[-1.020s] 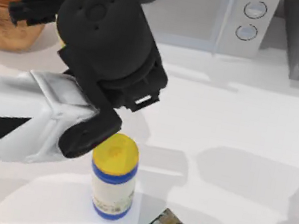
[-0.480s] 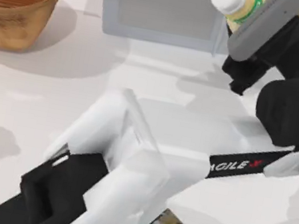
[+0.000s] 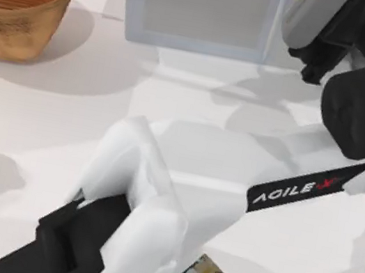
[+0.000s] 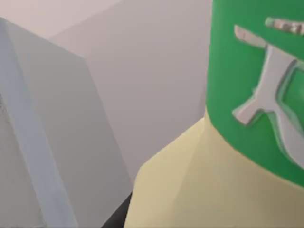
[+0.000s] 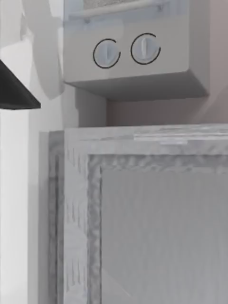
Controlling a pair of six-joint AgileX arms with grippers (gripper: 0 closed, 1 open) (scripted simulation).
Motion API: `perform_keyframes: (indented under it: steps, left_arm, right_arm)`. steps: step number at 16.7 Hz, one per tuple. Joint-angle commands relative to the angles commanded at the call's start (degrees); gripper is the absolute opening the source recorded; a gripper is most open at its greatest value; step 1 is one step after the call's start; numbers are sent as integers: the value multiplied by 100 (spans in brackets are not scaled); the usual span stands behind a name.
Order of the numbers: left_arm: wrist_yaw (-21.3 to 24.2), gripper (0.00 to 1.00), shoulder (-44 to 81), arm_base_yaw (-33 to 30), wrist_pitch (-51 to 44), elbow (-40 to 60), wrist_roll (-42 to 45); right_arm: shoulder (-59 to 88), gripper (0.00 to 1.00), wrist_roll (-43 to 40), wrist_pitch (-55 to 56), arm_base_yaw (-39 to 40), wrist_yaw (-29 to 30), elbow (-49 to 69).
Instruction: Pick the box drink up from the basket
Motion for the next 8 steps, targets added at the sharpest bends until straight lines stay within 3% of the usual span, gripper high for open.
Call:
perform_keyframes:
  steps: [4, 8]
  left_arm:
    - [11, 0, -14, 12, -679, -49, -530]
    - [31, 0, -45, 48, -2125, -154, -1678]
  right_arm:
    - [0, 100, 0, 0, 0, 0, 0]
    - [0, 100, 0, 0, 0, 0, 0]
